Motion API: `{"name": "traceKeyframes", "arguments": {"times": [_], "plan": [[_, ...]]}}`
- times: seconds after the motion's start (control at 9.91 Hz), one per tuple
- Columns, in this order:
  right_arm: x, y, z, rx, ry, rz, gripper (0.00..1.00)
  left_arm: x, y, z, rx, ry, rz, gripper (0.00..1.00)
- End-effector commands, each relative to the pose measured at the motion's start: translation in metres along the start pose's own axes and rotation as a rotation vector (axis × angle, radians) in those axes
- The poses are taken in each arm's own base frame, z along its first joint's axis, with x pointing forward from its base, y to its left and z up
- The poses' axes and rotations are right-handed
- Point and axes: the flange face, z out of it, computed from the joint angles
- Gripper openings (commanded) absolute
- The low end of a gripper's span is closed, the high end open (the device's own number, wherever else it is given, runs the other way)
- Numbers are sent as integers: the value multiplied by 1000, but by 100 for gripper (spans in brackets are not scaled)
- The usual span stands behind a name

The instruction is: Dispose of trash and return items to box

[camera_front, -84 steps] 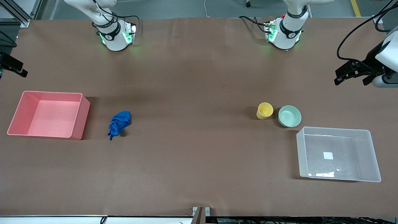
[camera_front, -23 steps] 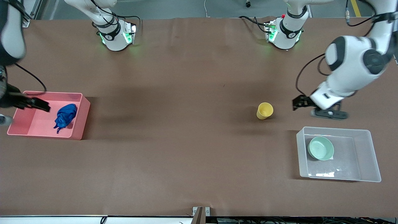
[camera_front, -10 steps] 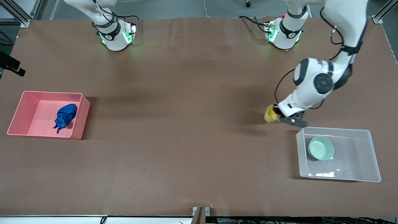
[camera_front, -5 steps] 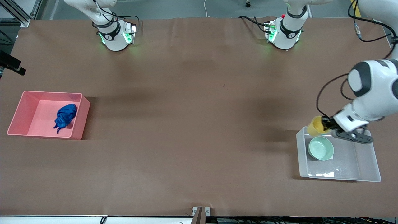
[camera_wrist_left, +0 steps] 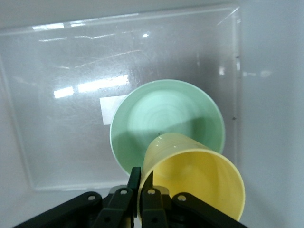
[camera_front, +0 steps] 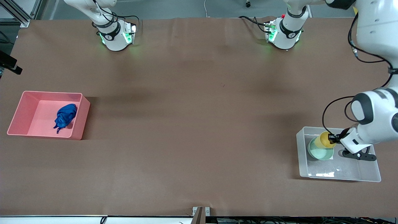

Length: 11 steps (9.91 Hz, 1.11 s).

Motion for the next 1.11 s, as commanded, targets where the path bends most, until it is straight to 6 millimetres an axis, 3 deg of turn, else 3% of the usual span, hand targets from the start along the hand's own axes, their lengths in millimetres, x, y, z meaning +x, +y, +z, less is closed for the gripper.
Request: {"name": "traceKeyframes", "arguments": {"times": [0.0,0.1,0.2,0.3,0.5,0.71,1.01], "plan": [[-1,1,-3,-12,-1,-2,100,6,-4,22,2,13,6,36],[-2,4,-4,-12,1,2,100,7,-7,17,5,24,4,90],[-2,5,-4,-12,1,5,100,9,-7,1,9,49,6,100],[-2,6,-4,-20,0,6,100,10,-5,-31,15,88,6,100],[-2,5,-4,-20,0,3,100,-5,4,-116,19,174,-10,100],[-2,5,-4,-20,0,3,100,-46,18,-182,-11,180,-57,100],[-1,5,-3,-21,-1,3,100,-100,53,-255,-61,133,-61,100]]}}
